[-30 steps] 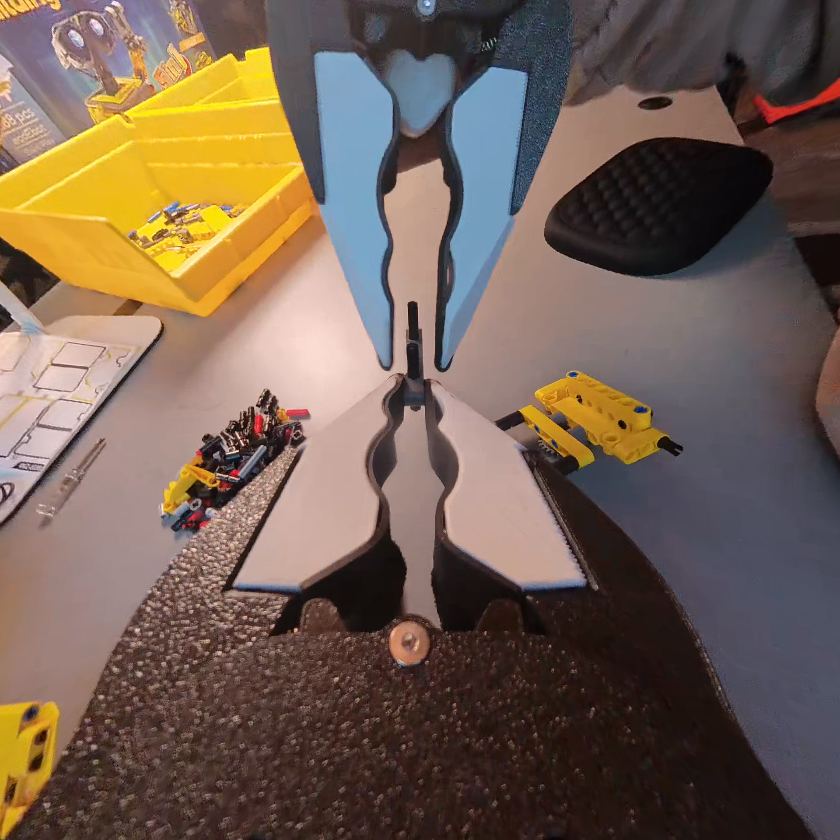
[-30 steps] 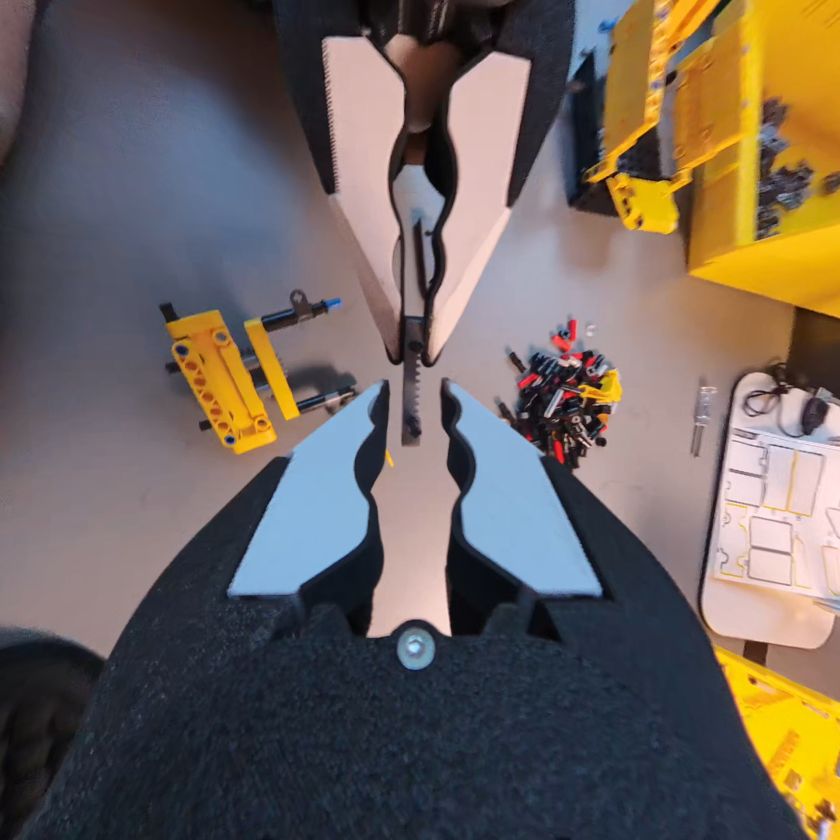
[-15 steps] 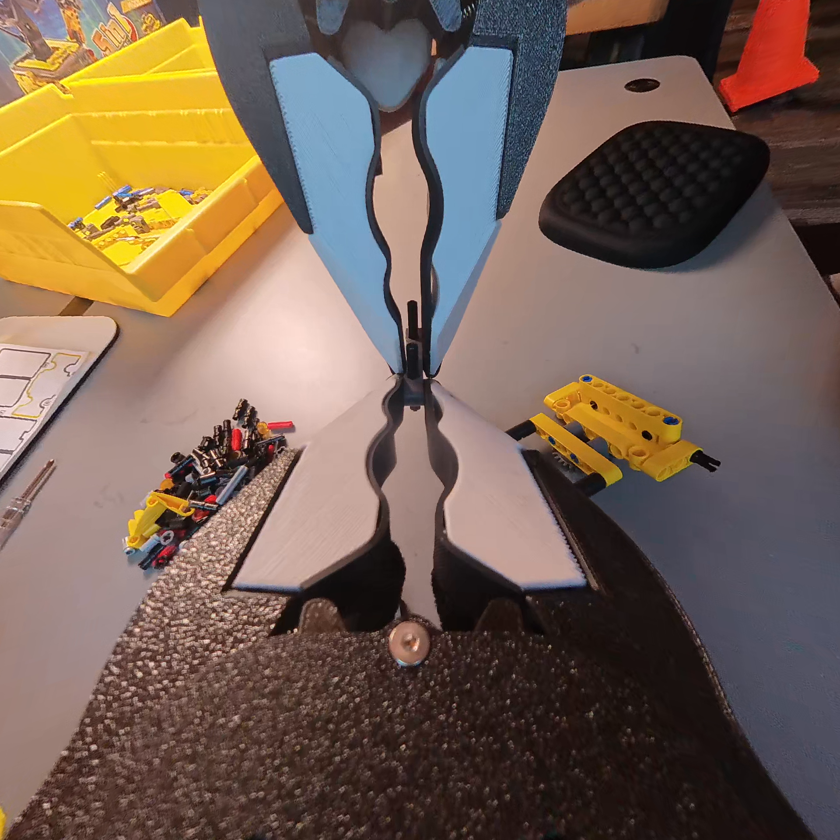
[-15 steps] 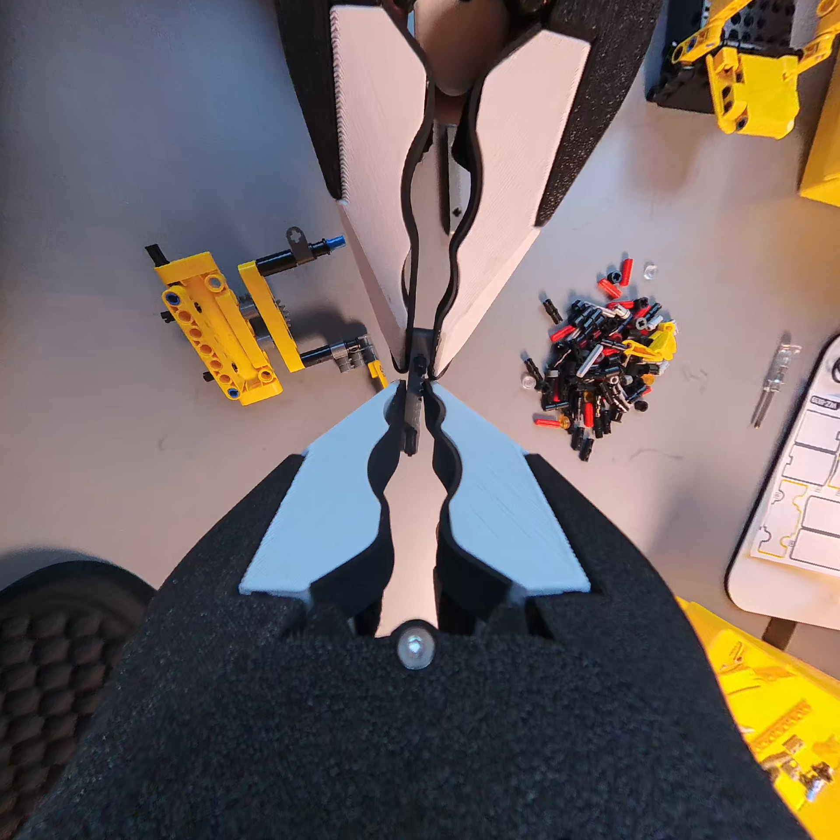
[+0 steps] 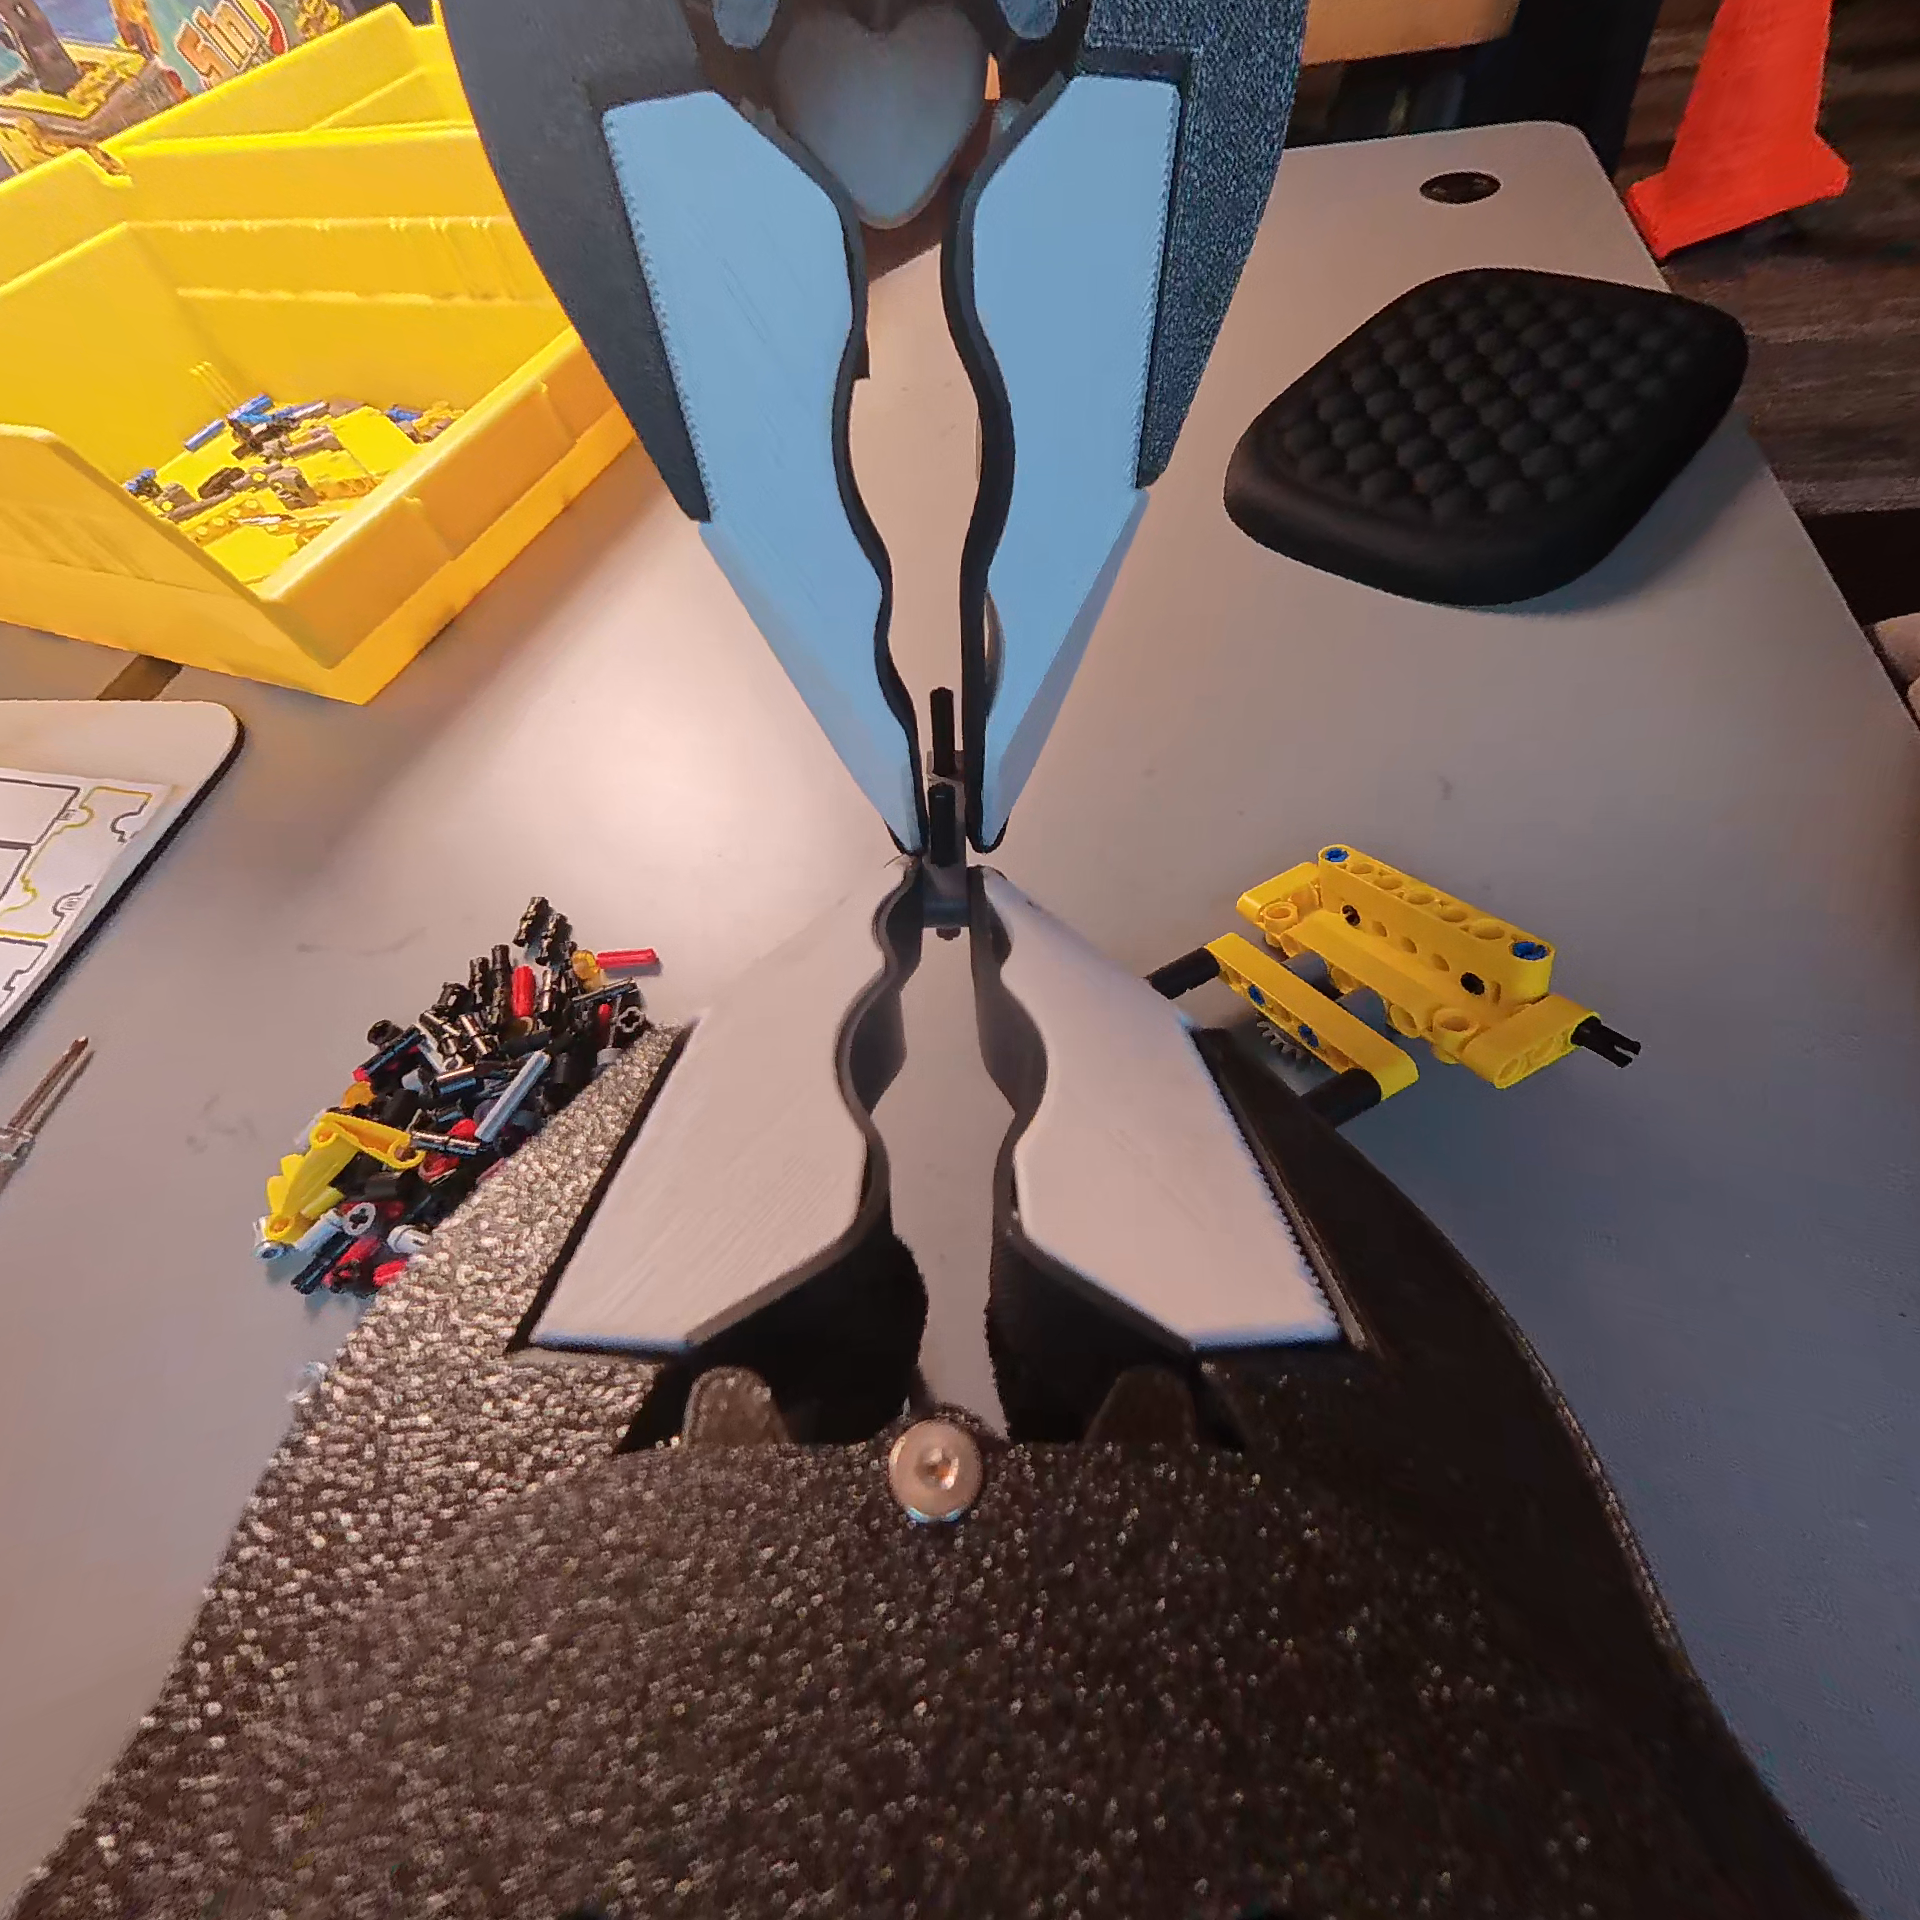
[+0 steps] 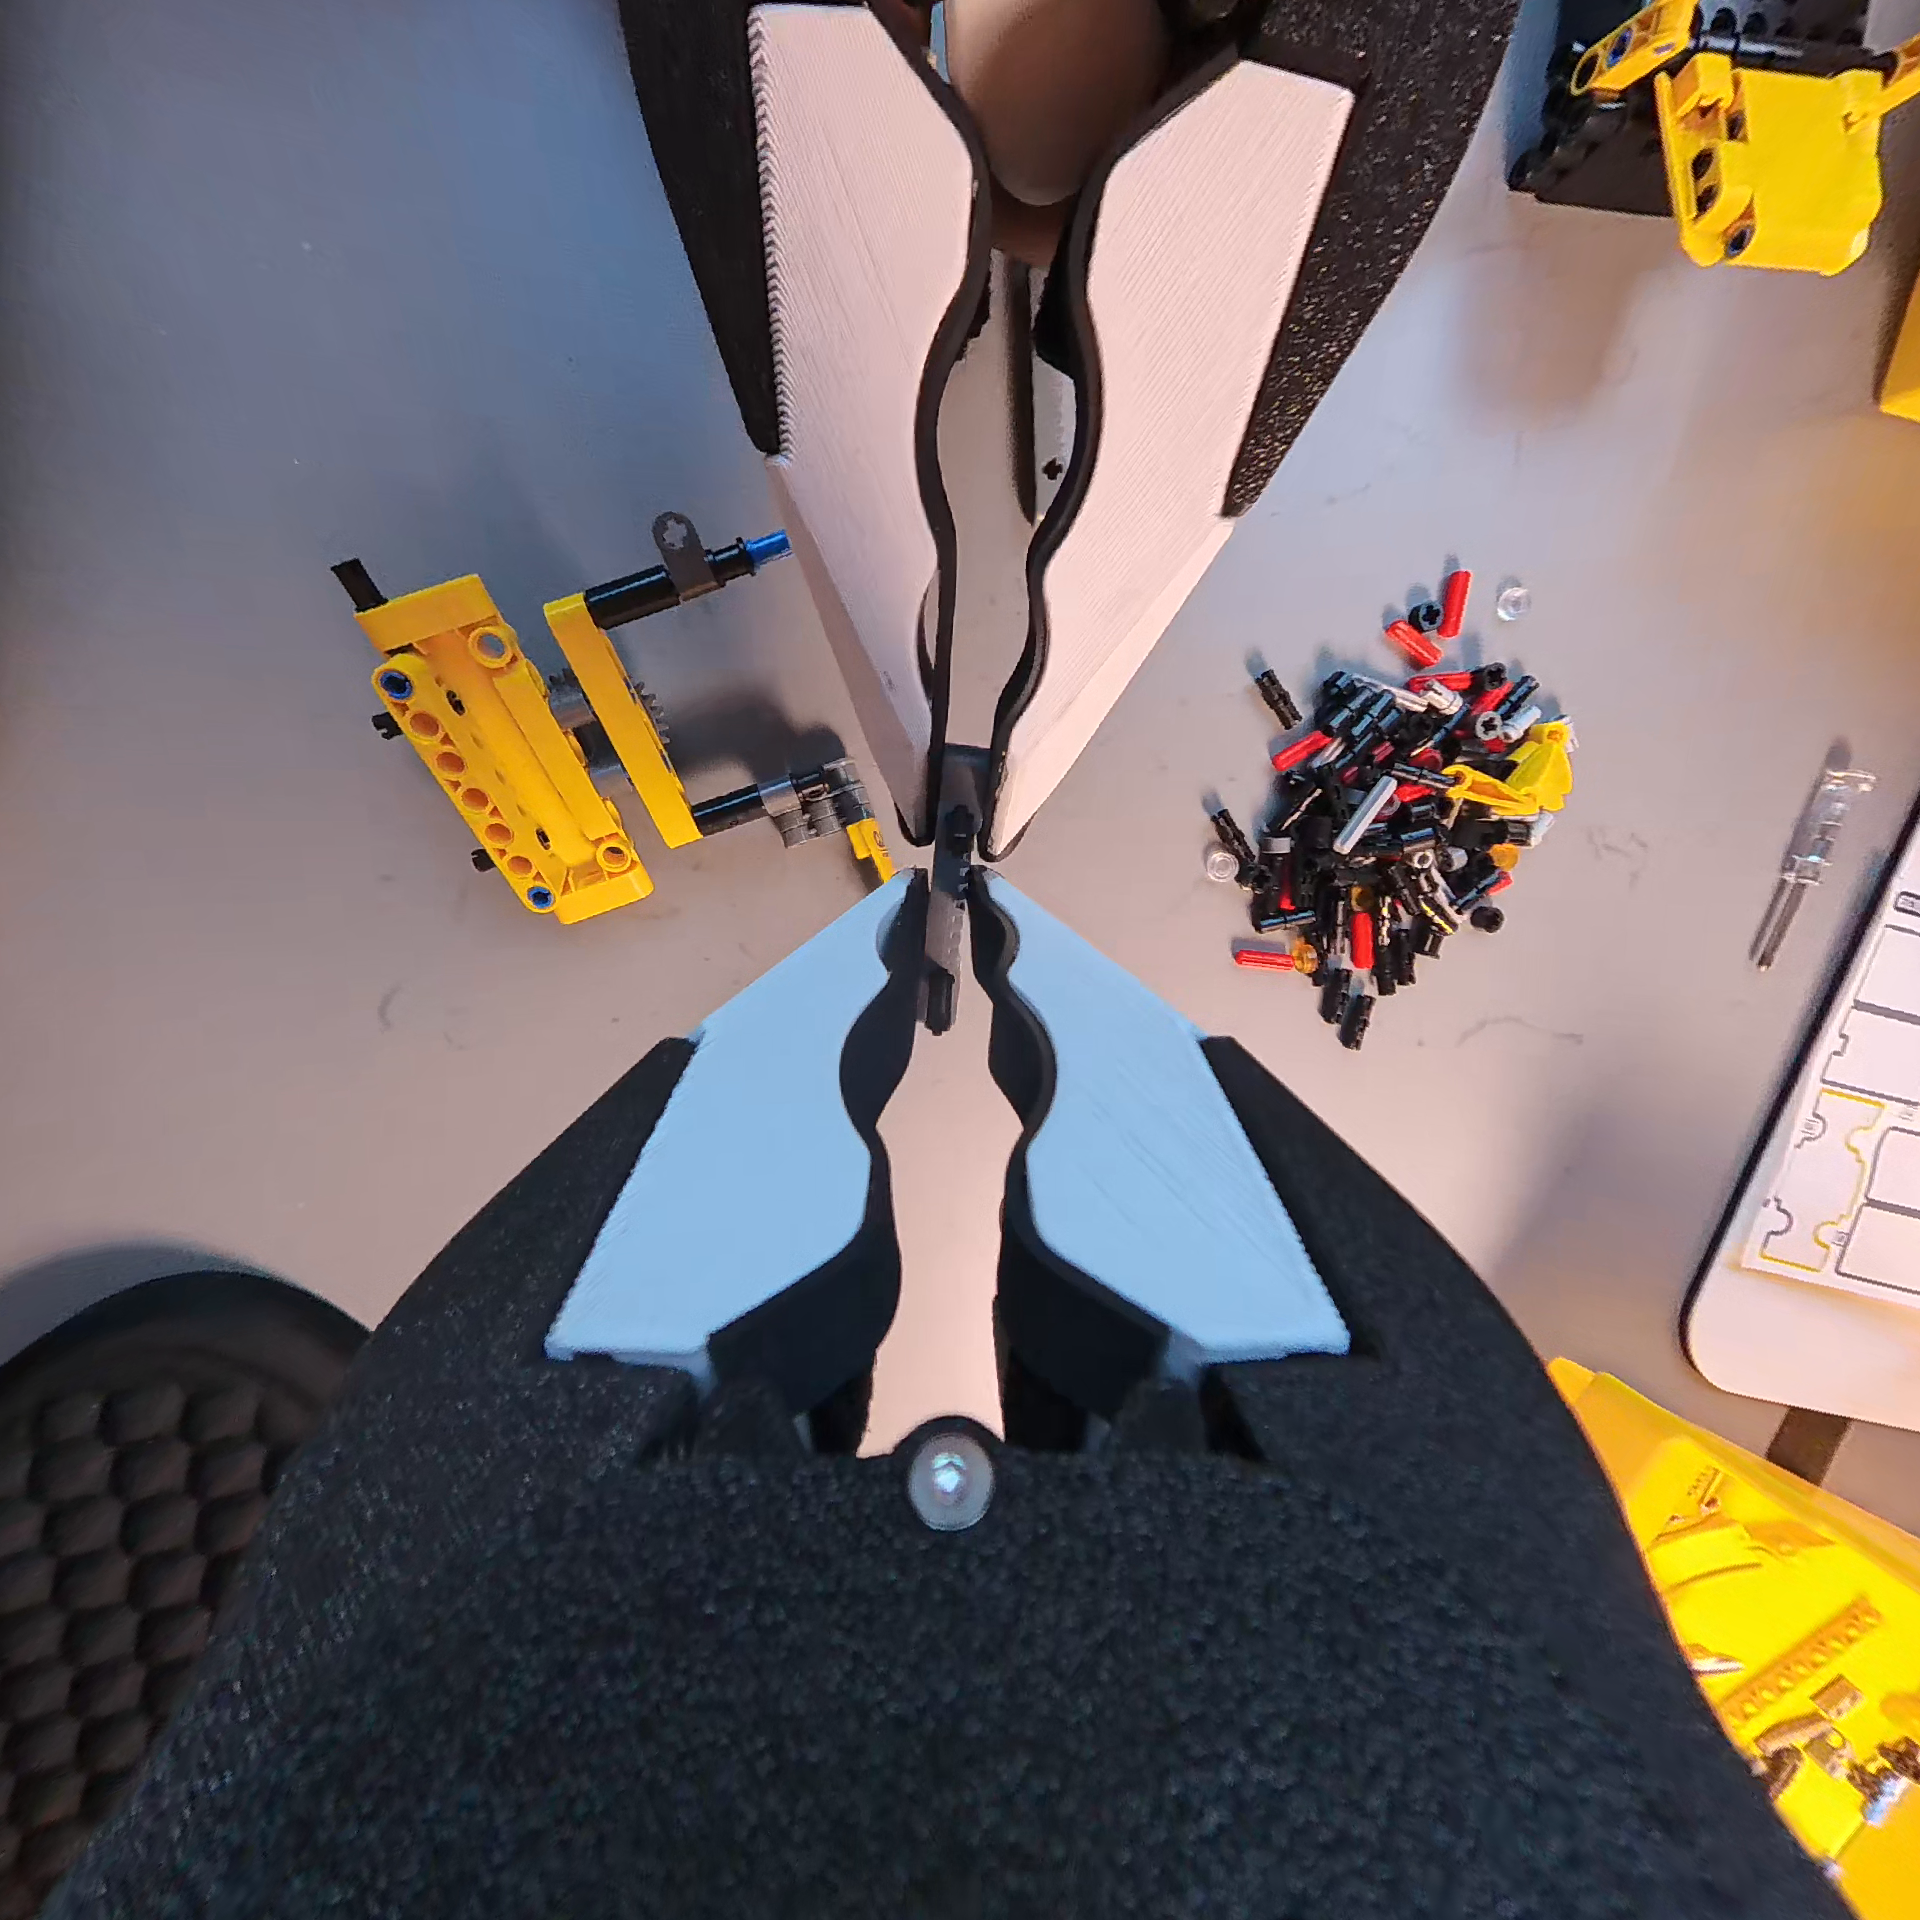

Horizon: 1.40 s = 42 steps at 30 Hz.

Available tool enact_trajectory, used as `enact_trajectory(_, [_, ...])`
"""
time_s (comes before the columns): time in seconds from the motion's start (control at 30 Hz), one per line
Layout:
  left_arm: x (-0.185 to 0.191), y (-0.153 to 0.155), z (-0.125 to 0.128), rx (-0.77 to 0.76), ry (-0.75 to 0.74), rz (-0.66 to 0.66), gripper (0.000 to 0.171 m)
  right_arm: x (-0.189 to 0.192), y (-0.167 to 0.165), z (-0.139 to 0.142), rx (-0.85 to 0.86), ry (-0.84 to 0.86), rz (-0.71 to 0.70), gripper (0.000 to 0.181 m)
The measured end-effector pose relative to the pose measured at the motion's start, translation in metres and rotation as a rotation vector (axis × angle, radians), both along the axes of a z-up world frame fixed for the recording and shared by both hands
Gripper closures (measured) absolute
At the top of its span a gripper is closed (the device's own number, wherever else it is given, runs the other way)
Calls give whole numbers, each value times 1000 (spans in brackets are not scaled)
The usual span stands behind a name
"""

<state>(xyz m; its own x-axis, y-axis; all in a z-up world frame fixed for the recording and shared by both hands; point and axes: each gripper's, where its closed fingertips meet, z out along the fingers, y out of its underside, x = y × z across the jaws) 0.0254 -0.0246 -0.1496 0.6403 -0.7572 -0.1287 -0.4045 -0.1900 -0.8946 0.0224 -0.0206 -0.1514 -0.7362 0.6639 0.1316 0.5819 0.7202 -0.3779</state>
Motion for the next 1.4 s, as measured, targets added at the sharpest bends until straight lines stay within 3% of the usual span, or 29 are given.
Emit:
enact_trajectory(0.5, [2, 0, -6, -49, -11, 1, 164, 3, 3, -3, -9, -40, -31, 176])
enact_trajectory(0.77, [-26, -1, -2, -64, -6, 86, 155, 27, 68, -41, 92, -271, -218, 176])
enact_trajectory(0.93, [-33, -9, -12, -105, -2, 88, 167, 28, 69, -48, 102, -299, -260, 177])
enact_trajectory(1.4, [-30, -13, -20, -172, -14, 86, 168, 27, 66, -58, 103, -395, -282, 177])
